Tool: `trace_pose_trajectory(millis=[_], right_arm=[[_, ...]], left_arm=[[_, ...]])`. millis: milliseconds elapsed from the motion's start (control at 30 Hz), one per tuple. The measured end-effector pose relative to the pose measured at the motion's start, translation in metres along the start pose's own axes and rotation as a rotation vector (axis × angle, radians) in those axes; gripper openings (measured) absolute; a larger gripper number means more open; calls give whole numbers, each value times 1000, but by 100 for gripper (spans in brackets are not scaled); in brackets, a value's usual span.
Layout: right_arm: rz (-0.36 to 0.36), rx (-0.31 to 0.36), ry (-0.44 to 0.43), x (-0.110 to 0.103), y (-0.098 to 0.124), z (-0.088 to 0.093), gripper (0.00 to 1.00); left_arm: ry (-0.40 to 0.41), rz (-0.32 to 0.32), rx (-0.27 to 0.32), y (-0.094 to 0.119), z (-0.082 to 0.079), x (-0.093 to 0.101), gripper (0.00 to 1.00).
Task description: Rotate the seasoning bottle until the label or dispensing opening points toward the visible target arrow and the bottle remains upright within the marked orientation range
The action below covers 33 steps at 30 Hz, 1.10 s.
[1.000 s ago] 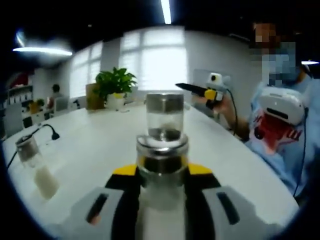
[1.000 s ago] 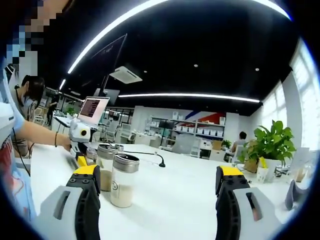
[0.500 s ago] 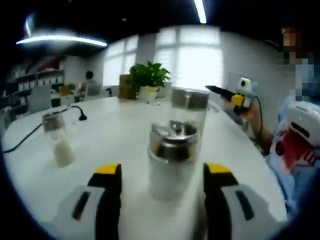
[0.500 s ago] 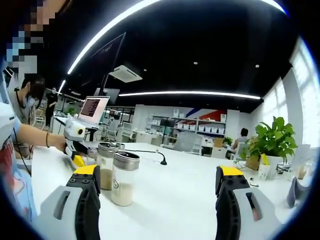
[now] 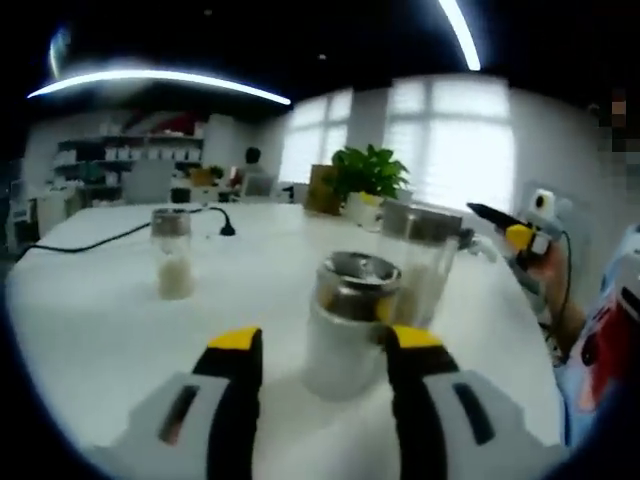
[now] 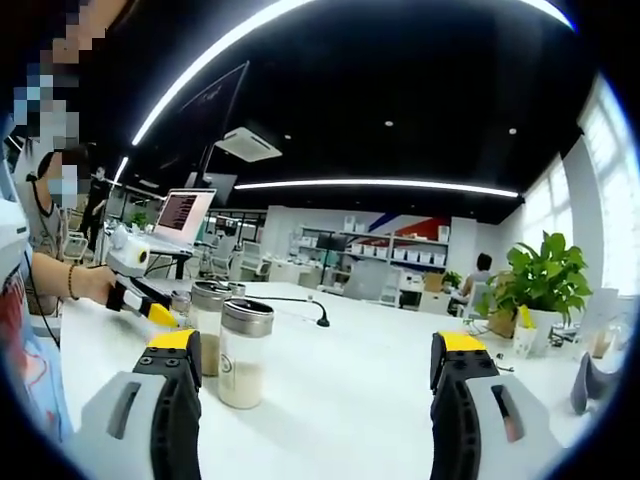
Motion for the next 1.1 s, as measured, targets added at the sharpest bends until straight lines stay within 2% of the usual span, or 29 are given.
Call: trace_pose_trajectory(millis=[100,200,400,467,567,667,900,1100], right_arm=[[-1,-2,-5,0,-1,1,98],[-1,-7,1,0,-1,3,98],[1,-10,-38,3,-1,8,97],[4,-14,-38,4,0,9,97],[10,-19,-39,6,1,11,97],[13,-20,-43,7,1,12,97],[9,-24,-36,5,2,11,97],[9,-30,-33,3,3,10,97]], left_arm=[[19,-15,0,-3,0,1,52],[84,-36,1,-5,0,6,50],[31,-100,21,-10,-2,9,44],[-54,-97,12,-12,-2,8,42],[-75,-81,-8,-14,2,13,36],[-112,-92,-18,-16,4,15,35],[-85,-83,-22,-15,4,13,35],[-99,-60,-25,-13,4,13,35]])
Point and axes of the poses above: the point that each gripper's makers call its tool centre point, and the gripper's own axes: y roughly backward along the fingers, x roughly to its right, z roughly out of its underside, the point moved 1 cm from there along y, roughly backward along the fingers, and after that the axes turned 8 degrees about x, right-handed, at the moved point
